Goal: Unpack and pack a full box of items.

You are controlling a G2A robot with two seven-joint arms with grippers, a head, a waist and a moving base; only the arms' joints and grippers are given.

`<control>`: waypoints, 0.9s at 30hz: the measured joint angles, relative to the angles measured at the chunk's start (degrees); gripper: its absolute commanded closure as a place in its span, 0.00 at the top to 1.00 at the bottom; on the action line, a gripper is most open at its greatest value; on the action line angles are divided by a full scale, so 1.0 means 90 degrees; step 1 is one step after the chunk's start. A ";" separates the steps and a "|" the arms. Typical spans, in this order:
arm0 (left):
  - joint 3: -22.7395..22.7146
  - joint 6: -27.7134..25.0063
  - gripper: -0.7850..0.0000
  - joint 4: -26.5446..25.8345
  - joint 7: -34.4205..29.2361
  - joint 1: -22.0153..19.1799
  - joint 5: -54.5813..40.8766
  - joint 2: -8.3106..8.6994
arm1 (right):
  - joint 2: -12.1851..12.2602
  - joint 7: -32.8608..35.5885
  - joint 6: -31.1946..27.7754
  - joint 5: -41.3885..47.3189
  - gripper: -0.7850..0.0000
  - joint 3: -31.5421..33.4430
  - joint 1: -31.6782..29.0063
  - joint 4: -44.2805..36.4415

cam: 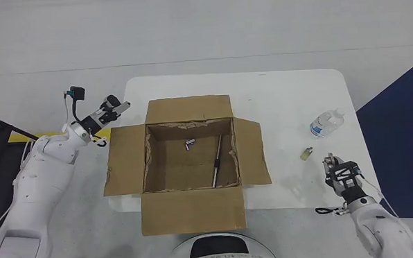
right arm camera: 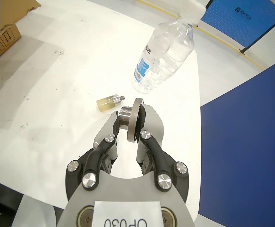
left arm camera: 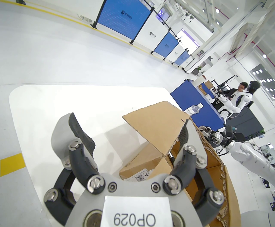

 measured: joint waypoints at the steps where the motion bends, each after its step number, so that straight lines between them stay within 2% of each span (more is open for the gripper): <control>1: 0.0000 0.0000 1.00 0.0000 0.0000 0.0000 0.0000 0.0000 | -0.0003 0.0053 0.0012 -0.0040 0.00 -0.0053 0.0045 0.0010; 19: 0.0000 0.0000 1.00 0.0000 0.0000 0.0000 0.0000 0.0000 | -0.0013 0.0812 -0.0074 -0.0152 0.00 -0.0520 0.1010 0.0710; 27: 0.0000 0.0000 1.00 0.0000 0.0000 0.0000 0.0000 0.0000 | -0.0012 0.0909 -0.0070 -0.0109 0.12 -0.0520 0.1193 0.0960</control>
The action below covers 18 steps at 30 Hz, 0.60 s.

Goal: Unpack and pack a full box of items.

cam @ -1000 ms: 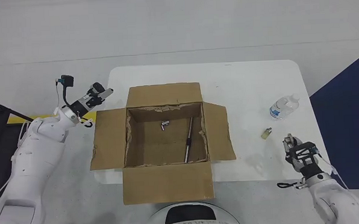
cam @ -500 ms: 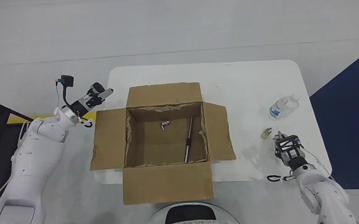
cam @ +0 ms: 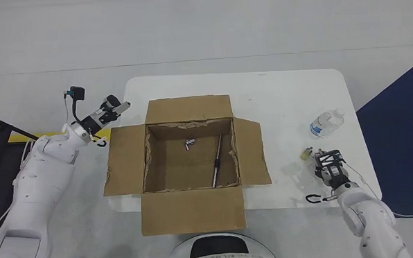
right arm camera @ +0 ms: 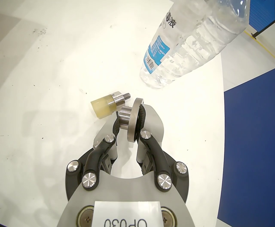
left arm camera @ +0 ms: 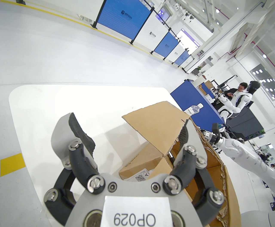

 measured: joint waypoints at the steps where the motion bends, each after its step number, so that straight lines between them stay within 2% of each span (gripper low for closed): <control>1: 0.0000 0.0000 1.00 0.0000 0.0000 0.0000 0.0000 0.0000 | 0.0002 0.0011 -0.0022 0.0006 0.13 0.0004 0.0006 0.0013; 6: 0.0000 0.0000 1.00 0.0000 0.0000 0.0000 0.0000 0.0000 | 0.0006 0.0019 -0.0135 0.0052 0.25 0.0007 0.0000 0.0029; 18: 0.0000 0.0000 1.00 0.0000 0.0000 0.0000 0.0000 0.0000 | 0.0011 0.0009 -0.0237 0.0091 0.36 0.0021 -0.0048 -0.0004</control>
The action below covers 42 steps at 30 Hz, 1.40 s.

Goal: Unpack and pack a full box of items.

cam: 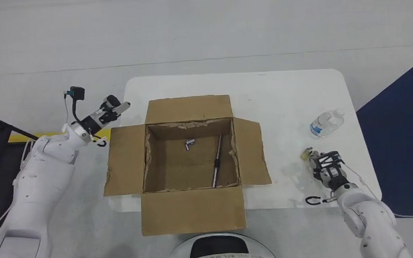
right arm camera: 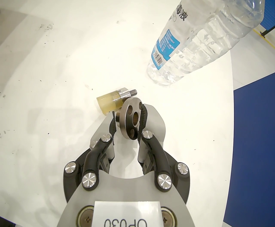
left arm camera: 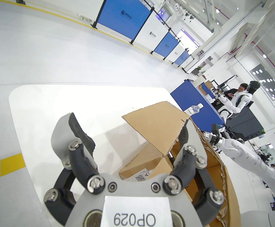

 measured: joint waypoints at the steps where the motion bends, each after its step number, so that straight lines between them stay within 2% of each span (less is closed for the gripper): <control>1: 0.0000 0.0000 1.00 0.0000 0.0000 0.0000 0.0000 0.0000 | 0.0002 -0.0022 -0.0021 0.0014 0.37 0.0016 -0.0020 -0.0016; 7: 0.0000 0.0000 1.00 0.0000 0.0000 0.0000 0.0000 0.0000 | 0.0011 -0.0246 -0.0157 0.0084 0.42 0.0187 -0.0363 -0.0310; 12: 0.0000 0.0000 1.00 0.0000 0.0000 0.0000 0.0000 0.0000 | 0.0014 -0.0759 -0.0352 0.0295 0.45 0.0546 -0.0990 -0.0840; 13: 0.0000 0.0000 1.00 0.0000 0.0000 0.0000 0.0000 0.0000 | 0.0013 -0.0885 -0.0395 0.0356 0.58 0.0638 -0.1133 -0.0951; 14: 0.0000 0.0000 1.00 0.0000 0.0000 0.0000 0.0000 0.0000 | 0.0010 -0.1013 -0.0437 0.0424 1.00 0.0740 -0.1285 -0.1061; 19: 0.0000 0.0000 1.00 0.0000 0.0000 0.0000 0.0000 0.0000 | -0.0014 -0.1731 -0.0622 0.0916 1.00 0.1486 -0.2168 -0.1421; 27: 0.0000 0.0000 1.00 0.0000 0.0000 0.0000 0.0000 0.0000 | -0.0012 -0.1704 -0.0645 0.0912 1.00 0.1412 -0.2087 -0.1424; 30: 0.0000 0.0000 1.00 0.0000 0.0000 0.0000 0.0000 0.0000 | 0.0013 -0.1910 -0.1164 0.0877 1.00 0.1206 -0.1873 -0.1549; 33: 0.0000 0.0000 1.00 0.0000 0.0000 0.0000 0.0000 0.0000 | 0.0023 -0.1856 -0.1324 0.0422 1.00 0.0875 -0.1719 -0.2110; 39: 0.0000 0.0000 1.00 0.0000 0.0000 0.0000 0.0000 0.0000 | 0.0017 -0.0993 -0.1424 -0.0277 1.00 -0.0207 -0.1434 -0.3505; 42: 0.0000 0.0000 1.00 0.0000 0.0000 0.0000 0.0000 0.0000 | 0.0014 -0.0735 -0.1458 -0.0372 1.00 -0.0556 -0.1346 -0.3727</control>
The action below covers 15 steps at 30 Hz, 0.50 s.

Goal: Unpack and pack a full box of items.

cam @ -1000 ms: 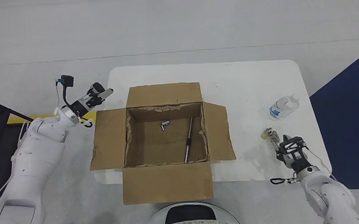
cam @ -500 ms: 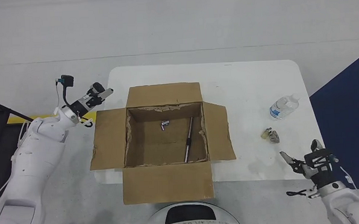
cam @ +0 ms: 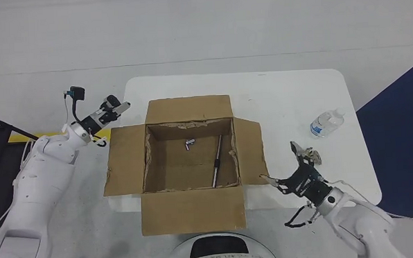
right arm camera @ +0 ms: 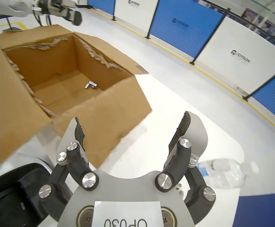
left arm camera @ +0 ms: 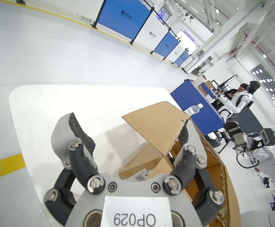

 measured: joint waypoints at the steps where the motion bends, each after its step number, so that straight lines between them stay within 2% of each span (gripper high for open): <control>1: 0.0000 0.0000 1.00 0.0000 0.0000 0.0000 0.0000 0.0000 | 0.0000 -0.0005 0.0001 0.0003 1.00 0.0028 -0.0002 0.0014; 8: 0.0000 0.0000 1.00 0.0000 0.0000 0.0000 0.0000 0.0000 | 0.0000 0.0013 0.0010 0.0047 1.00 0.0069 0.0029 0.0075; 10: 0.0000 0.0000 1.00 0.0000 0.0000 0.0000 0.0000 0.0000 | 0.0025 0.0291 -0.0197 0.0489 1.00 -0.0052 0.0464 0.0547; 12: 0.0000 0.0000 1.00 0.0000 0.0000 0.0000 0.0000 0.0000 | 0.0064 0.0366 -0.0967 0.1249 1.00 -0.0251 0.1300 0.1218; 15: 0.0000 0.0000 1.00 0.0000 0.0000 0.0000 0.0000 0.0000 | 0.0067 0.0570 -0.1759 0.1732 1.00 -0.0632 0.2070 0.1286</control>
